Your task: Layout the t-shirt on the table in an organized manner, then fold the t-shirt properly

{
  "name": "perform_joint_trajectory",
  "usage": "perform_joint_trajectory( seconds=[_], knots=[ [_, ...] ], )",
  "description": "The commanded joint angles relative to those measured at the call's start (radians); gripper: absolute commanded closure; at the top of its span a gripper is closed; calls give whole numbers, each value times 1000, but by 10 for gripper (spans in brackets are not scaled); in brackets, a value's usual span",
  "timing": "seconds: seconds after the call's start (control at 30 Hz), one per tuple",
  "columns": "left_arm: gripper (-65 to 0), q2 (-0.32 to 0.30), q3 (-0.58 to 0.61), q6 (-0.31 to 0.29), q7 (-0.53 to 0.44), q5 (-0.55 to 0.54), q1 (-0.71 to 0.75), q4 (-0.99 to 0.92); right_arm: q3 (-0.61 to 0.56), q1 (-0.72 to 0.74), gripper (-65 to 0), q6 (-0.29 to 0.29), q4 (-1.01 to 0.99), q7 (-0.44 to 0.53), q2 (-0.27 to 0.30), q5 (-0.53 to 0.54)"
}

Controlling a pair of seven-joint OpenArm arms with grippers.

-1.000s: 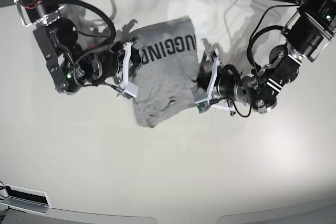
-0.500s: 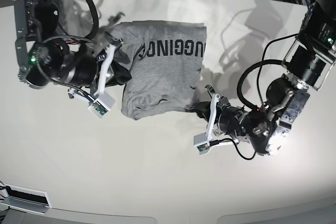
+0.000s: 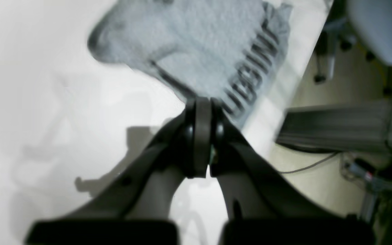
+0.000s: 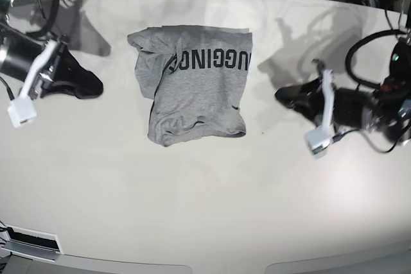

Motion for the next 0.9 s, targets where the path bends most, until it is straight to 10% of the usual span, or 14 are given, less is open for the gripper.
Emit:
perform_joint_trajectory(
  seconds=[0.0, 0.5, 0.87],
  knots=[
    [0, -24, -39, -6, -4, -40, 32, 54, 29, -13, 0, 3, 18, 17, 12, 29],
    [0, -66, -457, -6, 160, -14, 702, 473, 275, -459, 0, 3, 119, 17, 12, 29],
    [0, 4, -510, 16, -3, 335, 1198, 479, 298, -762, 0, 3, 118, 17, 1, 29]
  ],
)
